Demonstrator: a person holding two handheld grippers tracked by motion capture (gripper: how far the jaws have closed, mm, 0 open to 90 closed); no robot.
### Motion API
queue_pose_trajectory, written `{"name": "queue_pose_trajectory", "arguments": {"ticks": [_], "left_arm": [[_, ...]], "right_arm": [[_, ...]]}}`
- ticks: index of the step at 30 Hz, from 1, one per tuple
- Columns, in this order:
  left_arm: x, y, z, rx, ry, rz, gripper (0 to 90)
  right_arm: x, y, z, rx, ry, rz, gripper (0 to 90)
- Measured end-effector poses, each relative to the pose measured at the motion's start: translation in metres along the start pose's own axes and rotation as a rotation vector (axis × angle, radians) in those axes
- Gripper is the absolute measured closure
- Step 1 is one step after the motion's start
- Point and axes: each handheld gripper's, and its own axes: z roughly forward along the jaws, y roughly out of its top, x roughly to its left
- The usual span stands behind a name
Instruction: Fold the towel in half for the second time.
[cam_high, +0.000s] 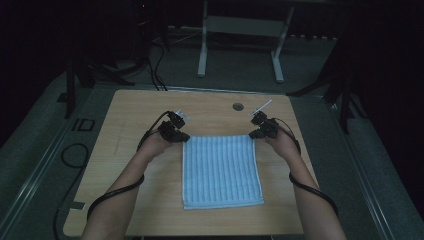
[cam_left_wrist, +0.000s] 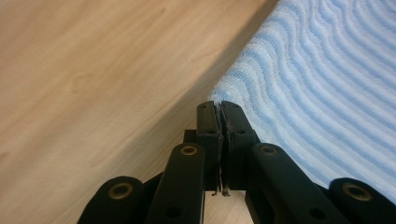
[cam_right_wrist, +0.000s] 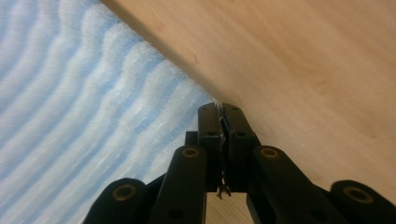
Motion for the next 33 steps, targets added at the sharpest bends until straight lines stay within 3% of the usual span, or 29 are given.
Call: {"name": "queue_pose_trajectory", "arguments": {"ticks": [3,9,16,18,19,25,27,29,33], "left_arm": [[-0.002,0.001,-0.014,-0.020,0.005,0.002,87.6],[-0.014,0.001,-0.043,-0.066,0.021,0.072,87.6],[-0.041,-0.019,-0.072,-0.125,-0.009,0.140,87.5],[-0.049,-0.026,-0.076,-0.127,-0.021,0.150,87.5],[-0.057,-0.031,-0.078,-0.132,-0.021,0.178,87.5],[-0.086,-0.054,-0.078,-0.112,-0.056,0.250,87.4],[-0.091,-0.062,-0.076,-0.096,-0.082,0.250,87.4],[-0.097,-0.068,-0.073,-0.083,-0.079,0.254,87.4],[-0.110,-0.081,-0.068,-0.056,-0.123,0.268,87.3]], "right_arm": [[0.004,0.003,-0.015,-0.033,-0.008,-0.020,87.4],[0.017,0.002,-0.046,-0.113,-0.026,-0.060,87.3],[0.039,-0.023,-0.072,-0.182,-0.029,-0.115,87.3],[0.046,-0.034,-0.079,-0.201,-0.022,-0.121,87.3],[0.050,-0.040,-0.082,-0.207,-0.017,-0.128,87.3],[0.077,-0.081,-0.086,-0.217,-0.008,-0.145,87.3],[0.086,-0.092,-0.086,-0.212,0.000,-0.160,87.2],[0.094,-0.103,-0.083,-0.196,0.009,-0.171,87.2],[0.102,-0.119,-0.077,-0.181,0.025,-0.162,87.2]]}}
